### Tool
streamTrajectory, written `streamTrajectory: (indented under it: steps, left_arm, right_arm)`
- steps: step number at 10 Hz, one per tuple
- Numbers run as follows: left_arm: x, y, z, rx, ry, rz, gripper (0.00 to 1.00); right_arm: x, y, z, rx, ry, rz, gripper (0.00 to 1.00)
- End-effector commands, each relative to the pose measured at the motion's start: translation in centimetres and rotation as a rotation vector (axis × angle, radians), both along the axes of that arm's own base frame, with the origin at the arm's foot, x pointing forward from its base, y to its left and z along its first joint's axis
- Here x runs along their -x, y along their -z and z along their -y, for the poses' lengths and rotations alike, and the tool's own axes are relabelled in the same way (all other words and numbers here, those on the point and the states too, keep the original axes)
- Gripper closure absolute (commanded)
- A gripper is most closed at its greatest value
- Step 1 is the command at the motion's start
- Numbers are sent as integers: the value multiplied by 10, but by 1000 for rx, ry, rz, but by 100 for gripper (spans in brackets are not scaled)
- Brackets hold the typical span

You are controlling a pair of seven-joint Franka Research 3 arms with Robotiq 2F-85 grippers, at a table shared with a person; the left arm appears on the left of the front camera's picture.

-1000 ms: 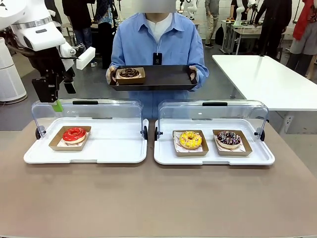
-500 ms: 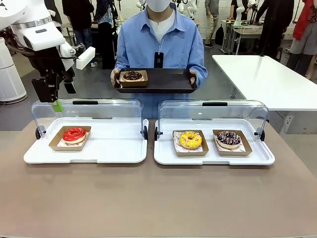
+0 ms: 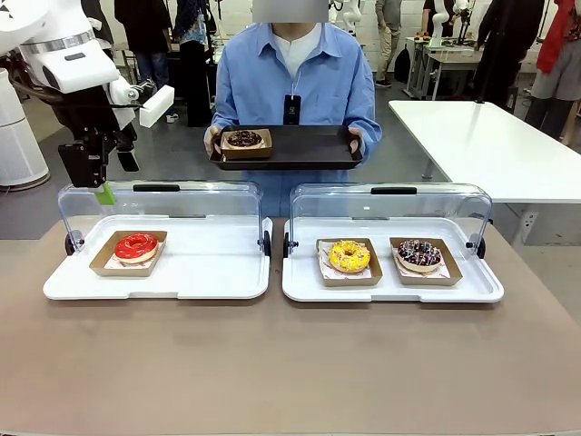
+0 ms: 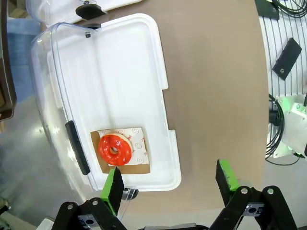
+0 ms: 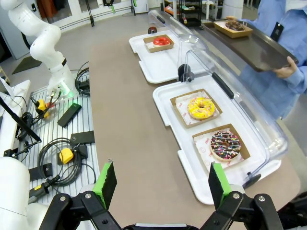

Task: Provide the desired donut to the person.
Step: Pick up and lift the Paper togo box containing the Donut pointed at by the person.

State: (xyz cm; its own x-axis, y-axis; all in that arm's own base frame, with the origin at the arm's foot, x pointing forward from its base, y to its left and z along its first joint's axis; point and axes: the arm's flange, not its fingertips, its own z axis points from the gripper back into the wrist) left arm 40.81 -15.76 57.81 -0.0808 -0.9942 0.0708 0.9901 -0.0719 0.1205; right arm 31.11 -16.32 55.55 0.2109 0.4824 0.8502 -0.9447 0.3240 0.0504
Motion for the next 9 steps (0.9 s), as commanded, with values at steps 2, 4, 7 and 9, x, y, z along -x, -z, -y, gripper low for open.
streamTrajectory:
  steps: [2,4,7,9]
  left_arm:
    - [4,-8,-31,96,11,-67,0]
    - [2,-6,-102,291,113,-214,0]
    - [-8,16,-194,651,200,-198,0]
    - [5,41,-228,754,121,-46,0]
  right_arm:
    - [0,-1,0,-15,-8,13,0]
    - [0,-1,0,-15,-8,13,0]
    - [0,-1,0,-15,-8,13,0]
    - [0,-1,0,-15,-8,13,0]
